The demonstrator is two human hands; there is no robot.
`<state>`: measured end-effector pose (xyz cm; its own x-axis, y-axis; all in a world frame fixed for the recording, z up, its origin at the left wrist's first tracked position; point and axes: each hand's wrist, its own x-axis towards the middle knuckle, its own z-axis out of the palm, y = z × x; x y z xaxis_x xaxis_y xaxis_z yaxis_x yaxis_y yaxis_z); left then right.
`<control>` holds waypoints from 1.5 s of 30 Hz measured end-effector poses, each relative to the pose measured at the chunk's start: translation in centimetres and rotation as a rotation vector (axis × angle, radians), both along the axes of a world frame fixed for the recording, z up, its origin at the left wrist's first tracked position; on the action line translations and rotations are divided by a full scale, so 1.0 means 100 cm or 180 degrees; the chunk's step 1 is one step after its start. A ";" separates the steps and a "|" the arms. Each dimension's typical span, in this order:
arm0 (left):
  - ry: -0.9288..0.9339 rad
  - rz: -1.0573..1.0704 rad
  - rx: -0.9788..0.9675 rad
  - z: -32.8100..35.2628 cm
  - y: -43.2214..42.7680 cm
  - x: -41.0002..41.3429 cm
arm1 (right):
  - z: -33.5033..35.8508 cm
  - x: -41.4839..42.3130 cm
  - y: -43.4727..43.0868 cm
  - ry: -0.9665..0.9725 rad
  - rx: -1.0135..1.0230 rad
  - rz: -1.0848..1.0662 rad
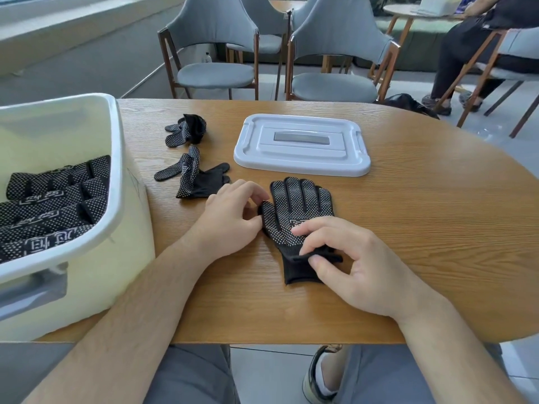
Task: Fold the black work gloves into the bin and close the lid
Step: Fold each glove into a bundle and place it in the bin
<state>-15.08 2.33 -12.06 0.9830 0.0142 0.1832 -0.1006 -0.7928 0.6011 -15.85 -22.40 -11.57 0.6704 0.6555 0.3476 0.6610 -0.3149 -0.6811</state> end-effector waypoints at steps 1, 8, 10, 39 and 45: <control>-0.0007 -0.0006 0.0004 -0.001 0.000 0.000 | 0.000 0.000 0.000 -0.0067 -0.0013 -0.0003; -0.0053 0.0011 0.0085 -0.003 0.000 0.002 | -0.003 -0.001 0.003 -0.0634 -0.0361 -0.0003; -0.0072 0.0013 0.0115 -0.003 -0.001 0.001 | -0.004 -0.003 0.002 -0.0614 -0.0471 0.0026; -0.0622 0.0167 0.0763 -0.013 -0.007 0.003 | -0.012 0.107 0.074 -0.0748 -0.0734 -0.1145; -0.0603 0.0177 0.0788 -0.014 -0.007 0.004 | -0.011 0.111 0.076 -0.0729 -0.0714 -0.1142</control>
